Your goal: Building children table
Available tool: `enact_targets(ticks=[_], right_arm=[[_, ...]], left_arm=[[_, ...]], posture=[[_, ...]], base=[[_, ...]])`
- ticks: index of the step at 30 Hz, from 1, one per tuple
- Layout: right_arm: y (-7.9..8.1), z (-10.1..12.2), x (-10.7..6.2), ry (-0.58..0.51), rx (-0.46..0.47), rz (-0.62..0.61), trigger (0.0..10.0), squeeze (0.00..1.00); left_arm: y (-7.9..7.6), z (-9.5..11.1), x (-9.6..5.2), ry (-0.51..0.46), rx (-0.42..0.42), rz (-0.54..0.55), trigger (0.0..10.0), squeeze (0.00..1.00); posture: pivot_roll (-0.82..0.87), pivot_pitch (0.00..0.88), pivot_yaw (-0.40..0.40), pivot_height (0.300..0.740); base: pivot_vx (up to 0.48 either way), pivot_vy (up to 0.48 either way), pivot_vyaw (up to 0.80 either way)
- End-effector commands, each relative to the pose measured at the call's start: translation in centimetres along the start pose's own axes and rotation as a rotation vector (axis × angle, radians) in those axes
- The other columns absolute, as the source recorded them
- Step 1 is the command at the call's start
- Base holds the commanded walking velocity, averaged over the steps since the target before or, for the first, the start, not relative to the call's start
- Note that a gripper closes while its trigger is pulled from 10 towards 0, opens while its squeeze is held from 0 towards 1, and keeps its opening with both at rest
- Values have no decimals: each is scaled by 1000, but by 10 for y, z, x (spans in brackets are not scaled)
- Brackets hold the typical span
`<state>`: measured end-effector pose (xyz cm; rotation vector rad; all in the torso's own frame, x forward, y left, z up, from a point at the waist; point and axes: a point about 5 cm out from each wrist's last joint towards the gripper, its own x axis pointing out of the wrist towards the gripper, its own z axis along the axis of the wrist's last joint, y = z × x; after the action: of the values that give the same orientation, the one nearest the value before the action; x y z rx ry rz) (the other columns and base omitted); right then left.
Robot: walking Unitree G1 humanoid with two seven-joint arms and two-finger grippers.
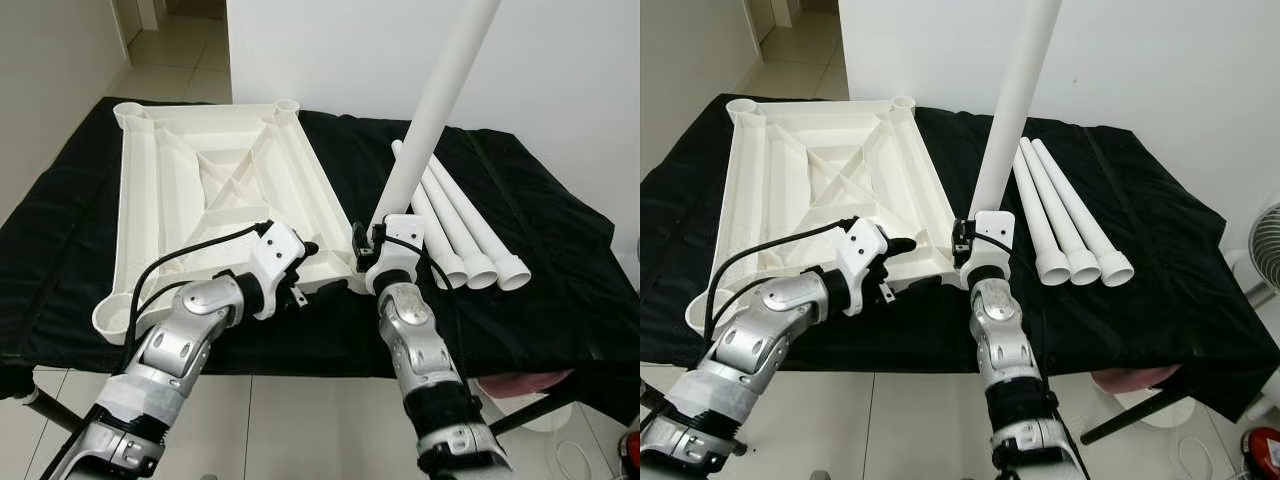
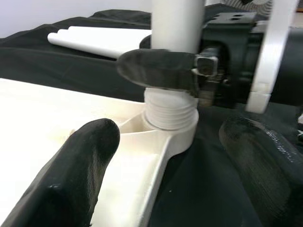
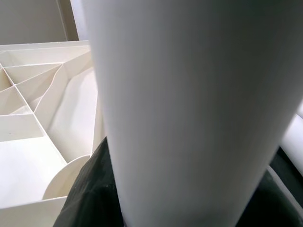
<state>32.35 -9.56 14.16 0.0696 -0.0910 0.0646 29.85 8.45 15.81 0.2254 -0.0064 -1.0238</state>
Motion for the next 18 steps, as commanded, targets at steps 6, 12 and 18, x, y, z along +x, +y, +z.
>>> enact_targets(ticks=[6, 12, 18], right_arm=[[-9, -11, -15, 75, -38, -12, 10000, 0], [-10, -9, -13, 53, -22, 25, 10000, 1000], [-17, -10, -6, 70, -68, 146, 10000, 0]], left_arm=[[3, 1, 1, -9, 13, 0, 10000, 0], [7, 4, 2, -12, 27, 7, 10000, 0], [7, 5, 2, -13, 43, 4, 10000, 0]], posture=[[-63, 0, -70, 740], [-55, 0, -67, 740], [-48, 0, -69, 740]], base=[[0, 0, 0], [0, 0, 0], [0, 0, 0]])
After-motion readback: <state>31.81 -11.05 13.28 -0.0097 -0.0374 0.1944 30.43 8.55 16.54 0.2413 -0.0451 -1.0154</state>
